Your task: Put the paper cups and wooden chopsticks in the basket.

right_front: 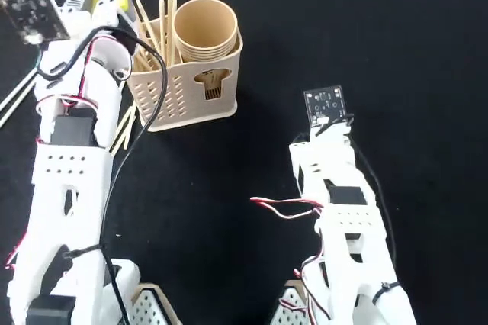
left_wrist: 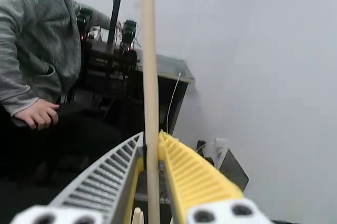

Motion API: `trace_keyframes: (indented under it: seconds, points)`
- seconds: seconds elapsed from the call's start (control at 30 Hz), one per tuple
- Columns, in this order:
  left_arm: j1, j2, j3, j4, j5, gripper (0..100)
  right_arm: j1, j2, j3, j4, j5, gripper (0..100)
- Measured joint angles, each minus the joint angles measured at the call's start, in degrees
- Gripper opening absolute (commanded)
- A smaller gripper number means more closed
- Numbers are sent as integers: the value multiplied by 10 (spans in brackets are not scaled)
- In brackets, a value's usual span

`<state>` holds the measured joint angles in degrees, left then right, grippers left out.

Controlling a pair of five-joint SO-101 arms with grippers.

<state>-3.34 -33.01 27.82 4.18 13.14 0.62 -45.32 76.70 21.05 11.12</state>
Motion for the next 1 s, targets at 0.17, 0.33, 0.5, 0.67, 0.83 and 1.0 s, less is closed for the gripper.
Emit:
trace_keyframes:
  seconds: [0.17, 0.33, 0.5, 0.67, 0.83, 1.0]
  points:
    - [0, -5, 14, -45, 3, 28, 0, 0, 0, 0, 0, 13]
    - [1, -33, 33, -48, 3, 29, 0, 0, 0, 0, 0, 13]
    - [5, -35, 47, -35, -11, 30, 0, 0, 0, 0, 0, 13]
    - [5, -41, 18, 78, -50, 123, 0, 0, 0, 0, 0, 13]
    - [5, -41, -69, 240, -55, 155, 0, 0, 0, 0, 0, 13]
    - [5, -21, -141, 341, -58, 155, 0, 0, 0, 0, 0, 13]
